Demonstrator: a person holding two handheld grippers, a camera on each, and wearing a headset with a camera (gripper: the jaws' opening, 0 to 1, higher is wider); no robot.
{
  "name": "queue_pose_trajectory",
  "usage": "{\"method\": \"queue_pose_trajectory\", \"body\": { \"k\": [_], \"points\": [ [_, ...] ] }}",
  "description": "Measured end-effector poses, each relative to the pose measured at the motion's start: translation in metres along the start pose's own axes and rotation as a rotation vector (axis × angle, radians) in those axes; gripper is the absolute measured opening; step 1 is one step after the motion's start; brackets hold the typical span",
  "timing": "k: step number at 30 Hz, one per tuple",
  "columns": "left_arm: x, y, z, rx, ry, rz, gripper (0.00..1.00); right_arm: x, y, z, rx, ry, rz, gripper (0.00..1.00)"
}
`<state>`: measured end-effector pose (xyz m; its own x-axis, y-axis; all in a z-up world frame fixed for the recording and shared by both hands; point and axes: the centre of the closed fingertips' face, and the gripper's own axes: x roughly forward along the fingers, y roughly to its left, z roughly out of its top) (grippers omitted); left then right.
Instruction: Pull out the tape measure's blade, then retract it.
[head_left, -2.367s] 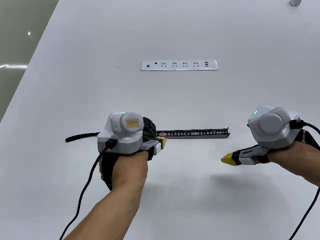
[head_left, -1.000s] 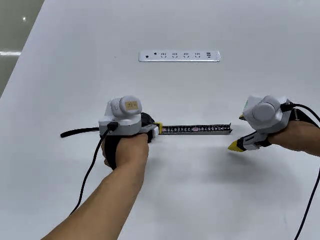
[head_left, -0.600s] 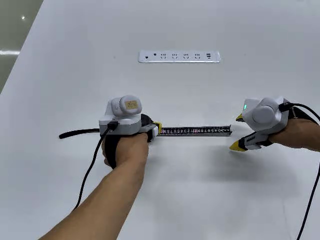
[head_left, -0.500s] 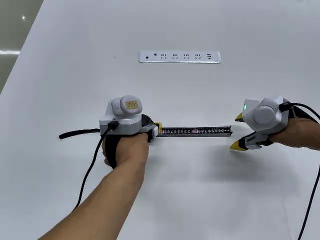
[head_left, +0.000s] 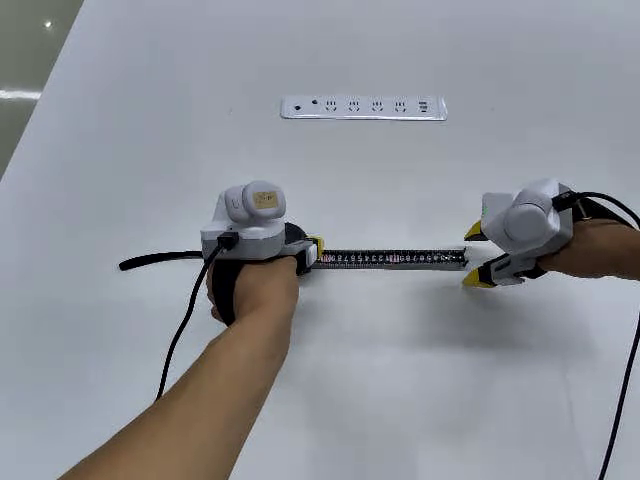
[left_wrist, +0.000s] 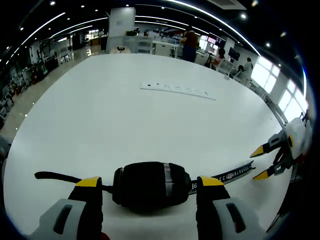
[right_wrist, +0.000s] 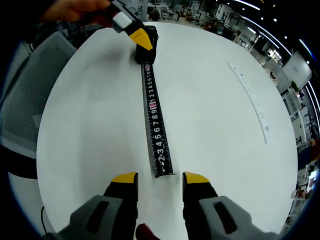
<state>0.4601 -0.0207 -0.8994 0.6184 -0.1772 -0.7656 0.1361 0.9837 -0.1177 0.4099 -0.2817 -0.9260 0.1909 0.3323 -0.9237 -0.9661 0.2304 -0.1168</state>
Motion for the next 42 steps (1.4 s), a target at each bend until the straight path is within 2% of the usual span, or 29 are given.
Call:
{"method": "queue_pose_trajectory", "body": {
  "k": [2, 5, 15, 25, 42],
  "points": [
    [0.0005, -0.0005, 0.0003, -0.002, 0.000, -0.002, 0.74, 0.0001, 0.0011, 0.0014, -0.021, -0.002, 0.014, 0.30],
    [0.0010, -0.0014, 0.0002, -0.004, 0.001, -0.003, 0.73, 0.0006, -0.0013, 0.0010, -0.025, 0.010, 0.013, 0.32],
    [0.0024, -0.0019, -0.0010, -0.009, 0.006, -0.002, 0.72, 0.0028, -0.0028, -0.0005, -0.061, 0.019, 0.036, 0.28],
    [0.0044, -0.0026, -0.0023, -0.015, 0.010, -0.005, 0.69, 0.0060, -0.0025, -0.0002, -0.091, 0.024, 0.056, 0.20],
    [0.0069, -0.0047, -0.0019, -0.016, 0.009, -0.014, 0.66, 0.0075, -0.0024, -0.0010, -0.111, 0.031, 0.068, 0.16]
  ]
}}
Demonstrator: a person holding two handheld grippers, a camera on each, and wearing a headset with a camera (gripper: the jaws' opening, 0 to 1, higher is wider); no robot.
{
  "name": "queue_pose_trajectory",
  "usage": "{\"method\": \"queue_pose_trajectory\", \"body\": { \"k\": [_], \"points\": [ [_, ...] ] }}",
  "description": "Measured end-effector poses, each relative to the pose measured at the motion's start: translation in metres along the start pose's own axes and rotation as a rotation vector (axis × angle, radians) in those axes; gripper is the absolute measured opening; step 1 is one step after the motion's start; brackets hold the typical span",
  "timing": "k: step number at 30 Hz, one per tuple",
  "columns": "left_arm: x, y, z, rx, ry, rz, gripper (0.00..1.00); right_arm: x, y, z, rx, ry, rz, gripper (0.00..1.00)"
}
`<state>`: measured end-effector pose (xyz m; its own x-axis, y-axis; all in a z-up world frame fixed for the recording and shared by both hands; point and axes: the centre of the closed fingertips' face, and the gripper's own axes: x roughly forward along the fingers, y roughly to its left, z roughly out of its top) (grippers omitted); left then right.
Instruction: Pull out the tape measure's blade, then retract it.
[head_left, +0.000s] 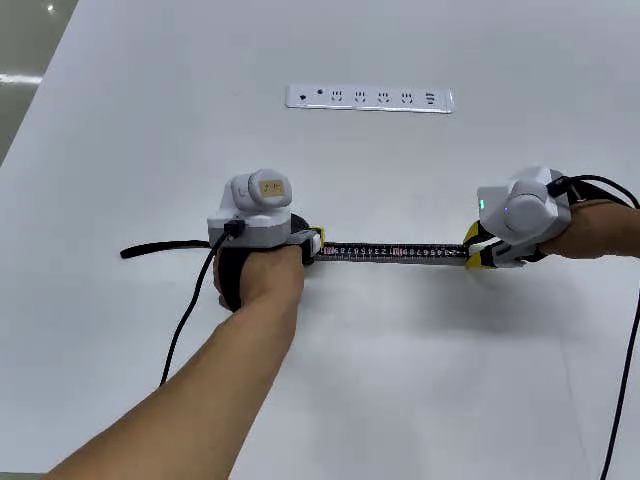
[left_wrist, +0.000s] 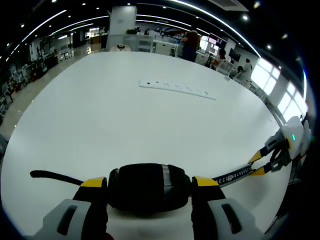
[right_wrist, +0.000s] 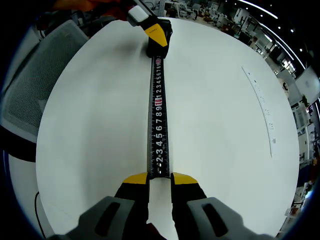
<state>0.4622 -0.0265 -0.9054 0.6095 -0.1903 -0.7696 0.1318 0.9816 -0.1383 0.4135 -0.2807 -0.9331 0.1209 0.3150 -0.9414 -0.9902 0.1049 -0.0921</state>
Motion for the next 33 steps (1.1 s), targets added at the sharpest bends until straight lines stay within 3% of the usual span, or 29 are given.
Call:
{"method": "queue_pose_trajectory", "body": {
  "k": [12, 33],
  "points": [
    [0.0005, -0.0003, 0.0000, 0.010, -0.005, -0.003, 0.64, 0.0004, 0.0007, 0.0001, -0.023, 0.017, 0.031, 0.14],
    [0.0001, -0.0005, 0.0001, 0.030, -0.007, -0.010, 0.63, 0.0002, 0.0006, 0.0030, -0.030, 0.014, 0.040, 0.14]
  ]
}}
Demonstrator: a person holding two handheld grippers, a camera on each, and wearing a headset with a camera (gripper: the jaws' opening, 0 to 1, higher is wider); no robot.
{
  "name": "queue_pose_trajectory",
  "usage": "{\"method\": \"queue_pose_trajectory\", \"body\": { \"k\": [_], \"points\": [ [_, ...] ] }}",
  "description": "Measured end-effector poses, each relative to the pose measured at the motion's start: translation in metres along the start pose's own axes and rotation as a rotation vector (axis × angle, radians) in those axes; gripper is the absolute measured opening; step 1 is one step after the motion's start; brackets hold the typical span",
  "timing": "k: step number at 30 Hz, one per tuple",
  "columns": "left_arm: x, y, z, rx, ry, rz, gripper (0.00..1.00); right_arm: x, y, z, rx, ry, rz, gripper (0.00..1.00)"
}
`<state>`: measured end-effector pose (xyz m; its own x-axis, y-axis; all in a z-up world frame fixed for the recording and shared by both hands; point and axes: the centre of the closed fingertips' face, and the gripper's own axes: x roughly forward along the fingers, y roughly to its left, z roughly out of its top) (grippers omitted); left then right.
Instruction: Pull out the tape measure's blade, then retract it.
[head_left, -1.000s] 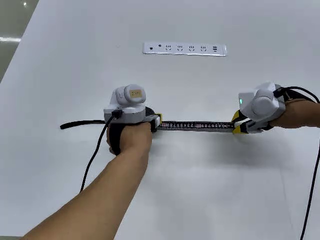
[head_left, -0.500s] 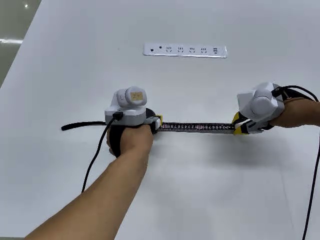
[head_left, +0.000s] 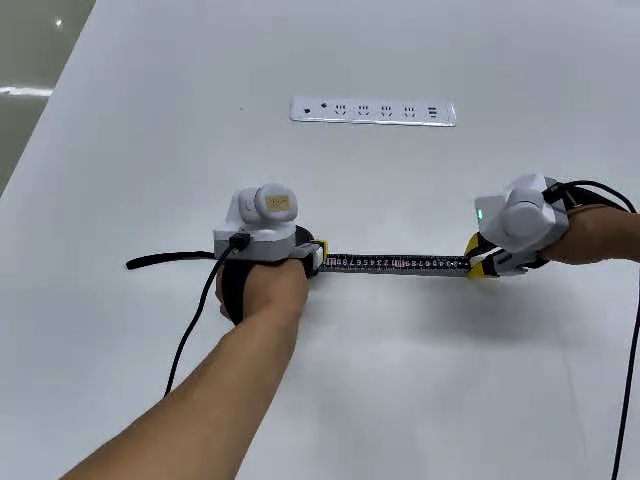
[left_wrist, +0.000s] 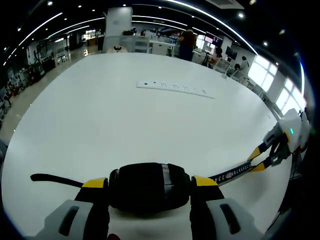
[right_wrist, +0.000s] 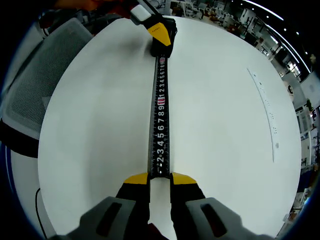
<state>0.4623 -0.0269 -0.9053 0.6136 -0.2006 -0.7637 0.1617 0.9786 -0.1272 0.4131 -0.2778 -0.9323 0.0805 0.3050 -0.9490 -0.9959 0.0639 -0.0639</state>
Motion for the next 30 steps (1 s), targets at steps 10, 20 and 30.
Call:
{"method": "queue_pose_trajectory", "body": {
  "k": [10, 20, 30],
  "points": [
    [-0.0002, -0.0004, -0.0005, 0.000, 0.003, 0.000, 0.63, 0.0009, -0.0004, 0.0041, 0.017, -0.010, 0.015, 0.14],
    [-0.0003, -0.0004, -0.0006, 0.001, 0.009, -0.004, 0.63, 0.0020, -0.0021, 0.0069, 0.032, -0.014, 0.054, 0.14],
    [-0.0007, -0.0005, -0.0005, 0.002, 0.010, -0.005, 0.63, 0.0033, -0.0028, 0.0091, 0.038, -0.014, 0.086, 0.14]
  ]
}}
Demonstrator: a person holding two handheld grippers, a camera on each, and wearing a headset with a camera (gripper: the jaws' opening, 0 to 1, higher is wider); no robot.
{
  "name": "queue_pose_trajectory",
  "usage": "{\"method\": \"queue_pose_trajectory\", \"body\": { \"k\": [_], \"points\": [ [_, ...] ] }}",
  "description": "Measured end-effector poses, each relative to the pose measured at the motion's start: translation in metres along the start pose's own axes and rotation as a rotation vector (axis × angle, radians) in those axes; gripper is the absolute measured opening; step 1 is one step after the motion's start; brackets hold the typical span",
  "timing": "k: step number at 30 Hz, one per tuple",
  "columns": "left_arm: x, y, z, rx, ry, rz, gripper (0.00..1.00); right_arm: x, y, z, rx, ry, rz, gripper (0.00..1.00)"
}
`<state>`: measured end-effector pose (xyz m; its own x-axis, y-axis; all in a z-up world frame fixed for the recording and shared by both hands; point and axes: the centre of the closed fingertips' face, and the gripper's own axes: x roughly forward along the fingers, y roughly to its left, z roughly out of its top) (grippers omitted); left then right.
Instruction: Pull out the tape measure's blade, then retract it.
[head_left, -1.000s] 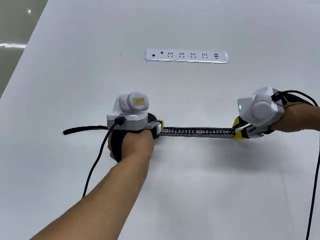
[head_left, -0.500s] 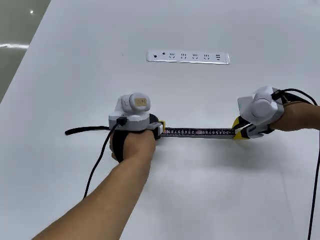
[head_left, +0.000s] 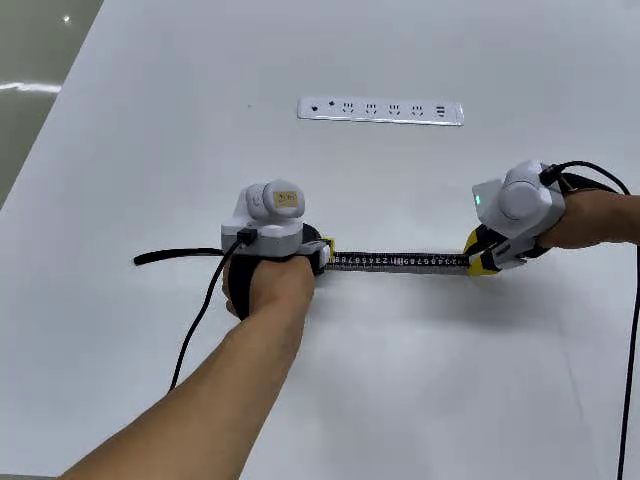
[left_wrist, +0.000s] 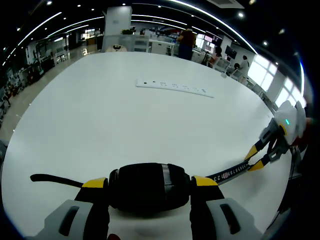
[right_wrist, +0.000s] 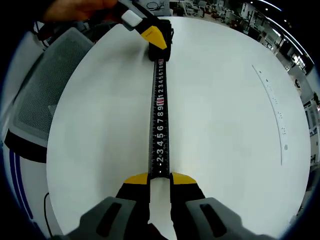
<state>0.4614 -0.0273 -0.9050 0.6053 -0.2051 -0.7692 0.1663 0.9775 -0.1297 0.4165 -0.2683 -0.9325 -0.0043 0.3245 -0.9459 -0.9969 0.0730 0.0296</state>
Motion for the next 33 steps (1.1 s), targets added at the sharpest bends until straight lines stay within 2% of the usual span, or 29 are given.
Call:
{"method": "queue_pose_trajectory", "body": {
  "k": [3, 9, 33],
  "points": [
    [0.000, 0.000, 0.000, 0.001, 0.000, -0.001, 0.63, 0.002, -0.001, 0.003, -0.005, 0.003, 0.023, 0.14],
    [0.000, 0.000, 0.000, 0.002, 0.003, -0.003, 0.63, 0.003, -0.001, 0.007, -0.006, 0.003, 0.034, 0.14],
    [0.001, 0.001, 0.000, -0.001, 0.002, -0.001, 0.63, 0.007, -0.002, 0.022, -0.019, 0.004, 0.039, 0.14]
  ]
}}
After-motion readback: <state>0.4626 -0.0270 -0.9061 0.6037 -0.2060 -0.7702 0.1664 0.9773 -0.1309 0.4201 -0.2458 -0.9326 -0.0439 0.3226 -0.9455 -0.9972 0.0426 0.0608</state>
